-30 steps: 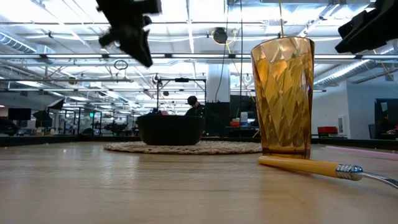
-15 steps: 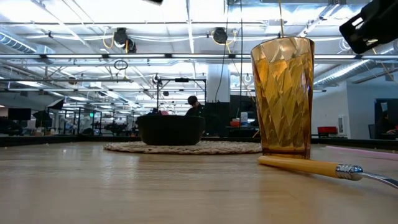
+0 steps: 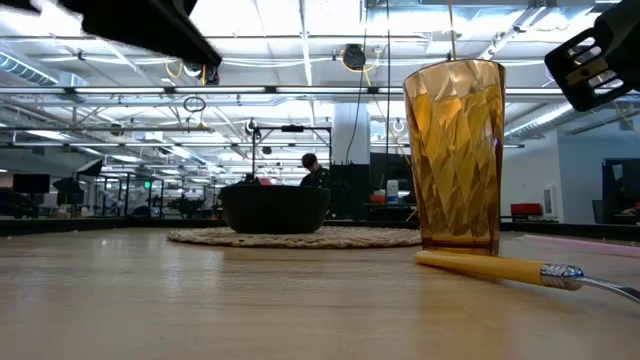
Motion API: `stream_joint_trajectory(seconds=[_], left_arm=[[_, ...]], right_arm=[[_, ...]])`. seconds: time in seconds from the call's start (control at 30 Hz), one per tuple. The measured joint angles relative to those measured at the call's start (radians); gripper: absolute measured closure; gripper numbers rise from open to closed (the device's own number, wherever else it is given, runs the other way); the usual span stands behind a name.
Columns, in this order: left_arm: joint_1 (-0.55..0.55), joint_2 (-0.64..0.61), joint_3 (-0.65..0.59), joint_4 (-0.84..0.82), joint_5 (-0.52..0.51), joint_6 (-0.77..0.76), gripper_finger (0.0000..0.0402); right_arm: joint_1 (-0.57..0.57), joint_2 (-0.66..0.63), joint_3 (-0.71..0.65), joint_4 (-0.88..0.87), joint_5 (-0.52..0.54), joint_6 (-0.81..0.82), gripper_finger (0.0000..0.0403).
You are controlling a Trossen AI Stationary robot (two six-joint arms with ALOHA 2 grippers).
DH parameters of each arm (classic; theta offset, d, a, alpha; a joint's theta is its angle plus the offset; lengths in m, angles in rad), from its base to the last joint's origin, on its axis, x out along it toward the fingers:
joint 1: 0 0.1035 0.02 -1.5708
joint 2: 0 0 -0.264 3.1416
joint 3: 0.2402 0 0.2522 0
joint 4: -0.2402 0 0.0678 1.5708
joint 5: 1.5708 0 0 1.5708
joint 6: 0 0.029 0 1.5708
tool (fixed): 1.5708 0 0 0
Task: Pick & Place Utensil
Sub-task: Put the yellow spoon into the black bowl on the woven mat
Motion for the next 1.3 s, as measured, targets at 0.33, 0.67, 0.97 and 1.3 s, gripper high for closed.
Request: stream_joint_trajectory(seconds=[0.33,0.67,0.97,1.3], left_arm=[[-0.056,0.001,-0.032,0.067,-0.091,-0.019,0.0314],[-0.096,0.001,-0.032,0.074,-0.139,-0.045,0.0314],[-0.102,0.001,-0.032,0.076,-0.160,-0.063,0.0314],[-0.108,0.001,-0.032,0.073,-0.160,-0.065,0.0314]], right_arm=[[0.025,0.279,0.000,0.349,0.030,-0.008,0.0314],[0.034,0.501,0.058,0.539,0.029,-0.029,0.0314],[0.036,0.540,0.083,0.501,0.027,0.021,0.0314],[0.075,0.541,0.104,0.418,0.025,0.165,0.0314]])
